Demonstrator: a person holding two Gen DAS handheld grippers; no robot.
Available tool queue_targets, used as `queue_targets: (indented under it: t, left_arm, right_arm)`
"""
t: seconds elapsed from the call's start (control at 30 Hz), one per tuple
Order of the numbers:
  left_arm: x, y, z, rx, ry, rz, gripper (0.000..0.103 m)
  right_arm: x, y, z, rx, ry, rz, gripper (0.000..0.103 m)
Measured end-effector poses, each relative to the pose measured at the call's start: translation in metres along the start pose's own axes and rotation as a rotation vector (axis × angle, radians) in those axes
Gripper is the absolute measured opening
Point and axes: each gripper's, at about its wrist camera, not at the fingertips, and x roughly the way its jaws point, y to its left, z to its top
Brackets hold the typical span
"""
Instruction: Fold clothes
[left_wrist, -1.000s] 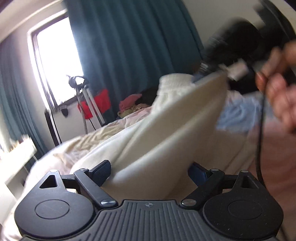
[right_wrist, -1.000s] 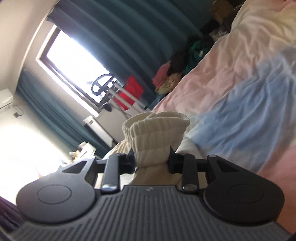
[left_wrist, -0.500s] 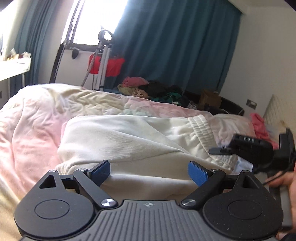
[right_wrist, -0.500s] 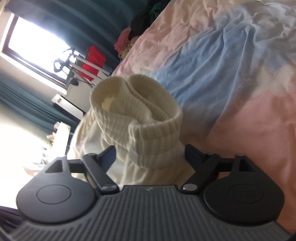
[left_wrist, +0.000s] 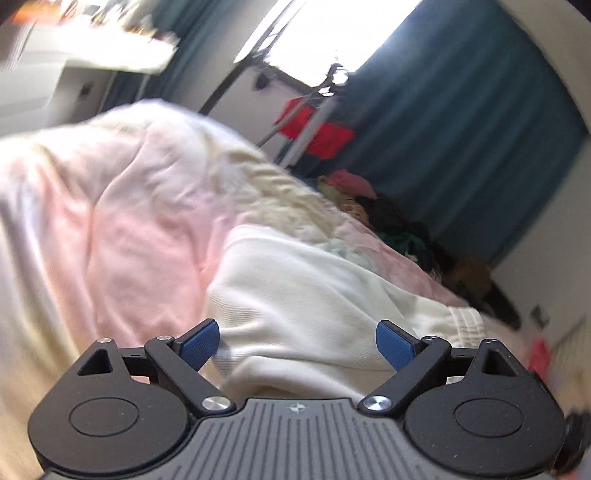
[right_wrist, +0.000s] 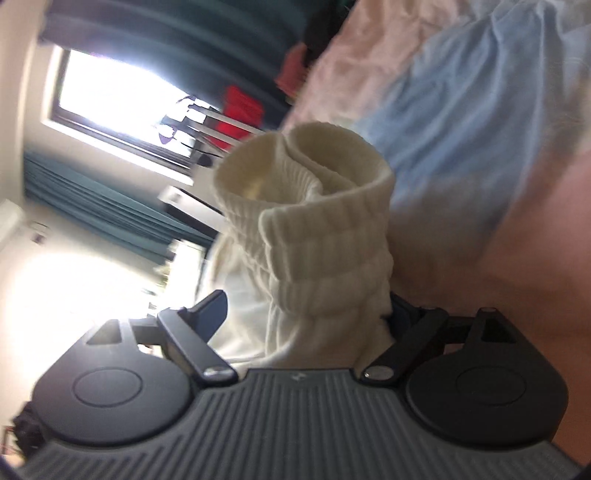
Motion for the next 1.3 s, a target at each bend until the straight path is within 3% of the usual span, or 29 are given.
queue_targets:
  t: [0.1, 0.17, 0.23, 0.37, 0.43, 0.57, 0.7, 0.83, 1.03, 1.3]
  left_arm:
    - [0.019, 0.024, 0.005, -0.137, 0.119, -0.023, 0.096]
    - [0.028, 0.038, 0.002, -0.233, 0.181, -0.038, 0.096]
    - [0.028, 0.043, 0.002, -0.265, 0.181, -0.049, 0.096]
    - [0.025, 0.037, 0.003, -0.225, 0.175, -0.062, 0.088]
    - [0.023, 0.034, 0.004, -0.209, 0.174, -0.058, 0.083]
    - [0.015, 0.033, 0.004, -0.206, 0.154, -0.061, 0.063]
    - [0.006, 0.019, 0.006, -0.104, 0.144, -0.040, 0.040]
    - [-0.007, -0.001, 0.014, -0.106, 0.108, -0.113, 0.034]
    - [0.006, -0.071, 0.027, -0.177, 0.105, -0.210, 0.032]
    - [0.095, -0.245, 0.039, -0.068, 0.161, -0.258, 0.030]
  right_arm:
    - [0.007, 0.003, -0.002, -0.039, 0.041, -0.047, 0.089]
    - [0.017, 0.004, -0.007, -0.070, 0.096, -0.124, 0.075]
    - [0.024, 0.006, -0.013, -0.094, 0.127, -0.184, 0.059]
    - [0.018, 0.017, -0.015, -0.130, 0.107, -0.188, 0.041]
    - [0.012, 0.024, -0.015, -0.147, 0.085, -0.171, 0.037]
    - [-0.001, 0.040, -0.019, -0.167, 0.059, -0.121, 0.035]
    - [-0.015, 0.049, -0.018, -0.170, 0.058, -0.089, 0.033]
    - [-0.033, 0.061, -0.006, -0.139, 0.023, -0.079, 0.031]
    - [-0.066, 0.057, 0.046, -0.012, -0.067, -0.052, 0.031]
    - [-0.115, 0.045, 0.169, 0.002, -0.234, -0.134, 0.030]
